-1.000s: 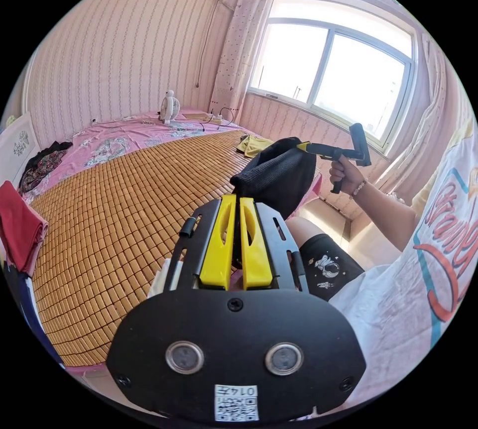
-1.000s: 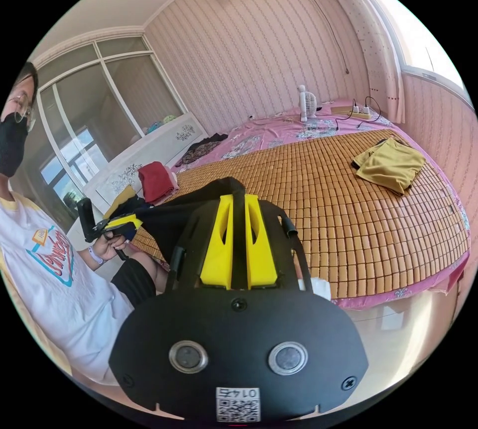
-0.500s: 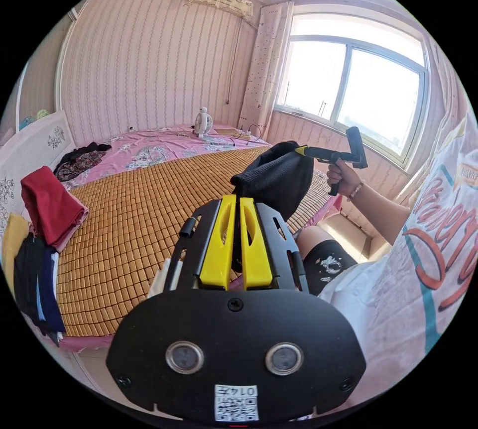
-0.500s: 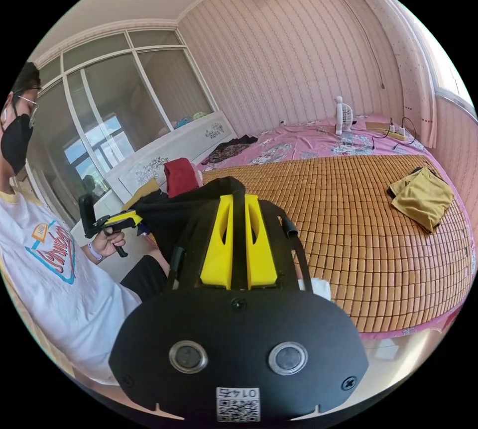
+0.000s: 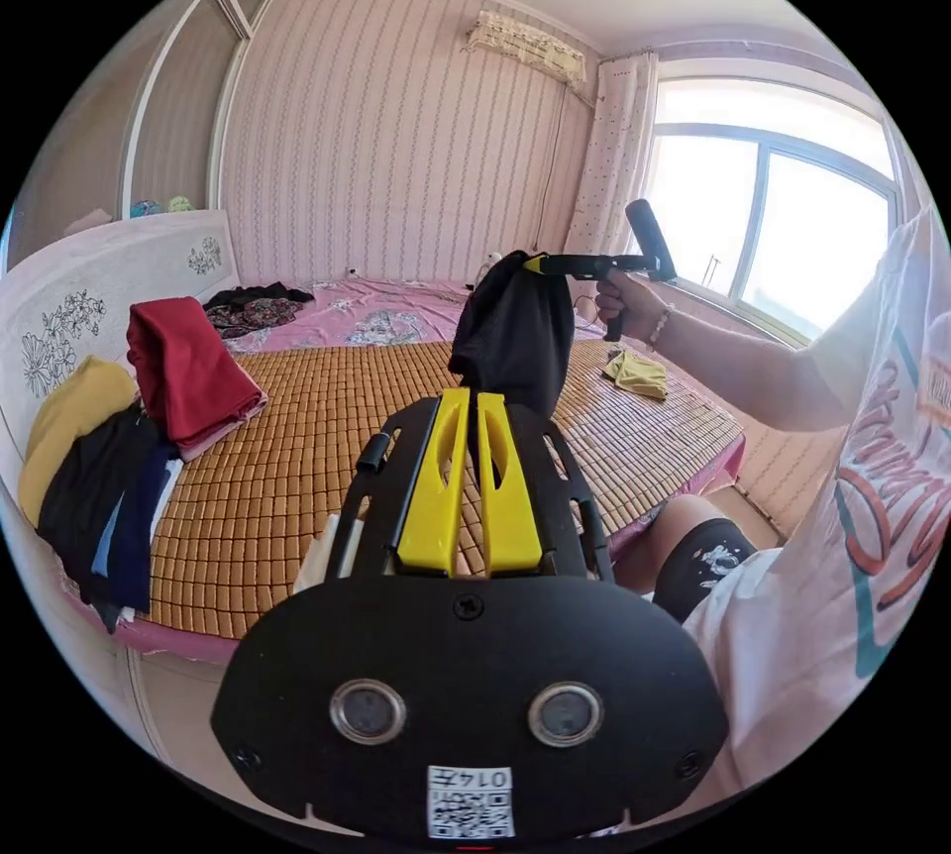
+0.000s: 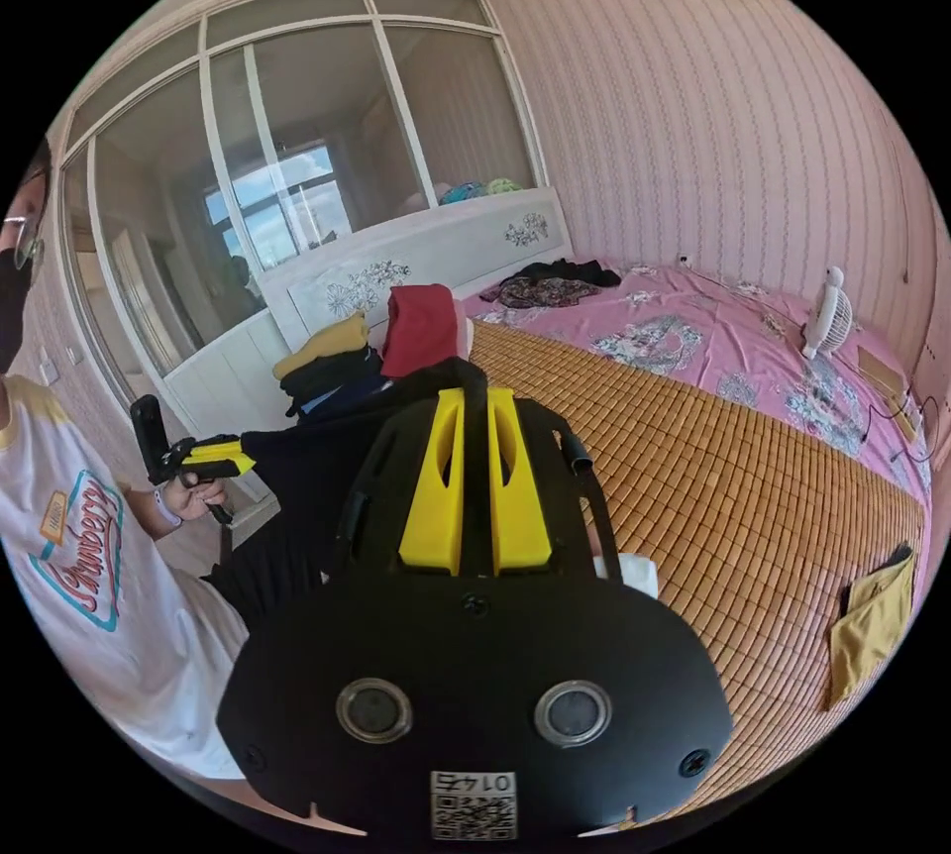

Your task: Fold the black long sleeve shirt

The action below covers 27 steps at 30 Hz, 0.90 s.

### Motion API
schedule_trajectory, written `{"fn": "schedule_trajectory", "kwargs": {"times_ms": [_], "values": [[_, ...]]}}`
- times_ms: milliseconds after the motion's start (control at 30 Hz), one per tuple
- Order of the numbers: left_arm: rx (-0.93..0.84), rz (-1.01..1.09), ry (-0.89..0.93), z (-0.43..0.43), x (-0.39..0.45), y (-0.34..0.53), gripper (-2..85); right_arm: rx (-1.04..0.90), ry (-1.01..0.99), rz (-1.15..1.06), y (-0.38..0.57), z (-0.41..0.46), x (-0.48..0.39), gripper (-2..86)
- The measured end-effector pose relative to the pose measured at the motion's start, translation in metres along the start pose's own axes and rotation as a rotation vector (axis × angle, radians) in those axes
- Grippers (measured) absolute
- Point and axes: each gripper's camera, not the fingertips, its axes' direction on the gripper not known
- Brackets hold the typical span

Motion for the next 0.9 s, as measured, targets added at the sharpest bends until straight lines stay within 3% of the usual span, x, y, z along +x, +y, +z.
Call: {"fn": "schedule_trajectory", "kwargs": {"times_ms": [300,400,500,733,900], "values": [[0.24,-0.256,-0.277,0.063,-0.21,-0.037,-0.8,-0.128,-0.055,-0.499,-0.271,0.225,-0.087,4.0],[0.245,-0.546,-0.398,0.109,-0.315,-0.026,-0.4,-0.157,-0.098,-0.664,-0.353,0.338,-0.161,5.3],[0.188,-0.783,-0.447,0.15,-0.399,0.003,0.7,-0.284,-0.041,-0.648,-0.39,0.451,-0.214,9.9],[0.168,-0.689,-0.376,0.181,-0.389,0.034,1.8,-0.275,0.074,-0.548,-0.328,0.508,-0.153,12.2],[0.108,-0.584,-0.249,0.183,-0.326,0.049,-0.3,-0.39,-0.156,-0.248,-0.218,0.449,-0.044,11.7]]}}
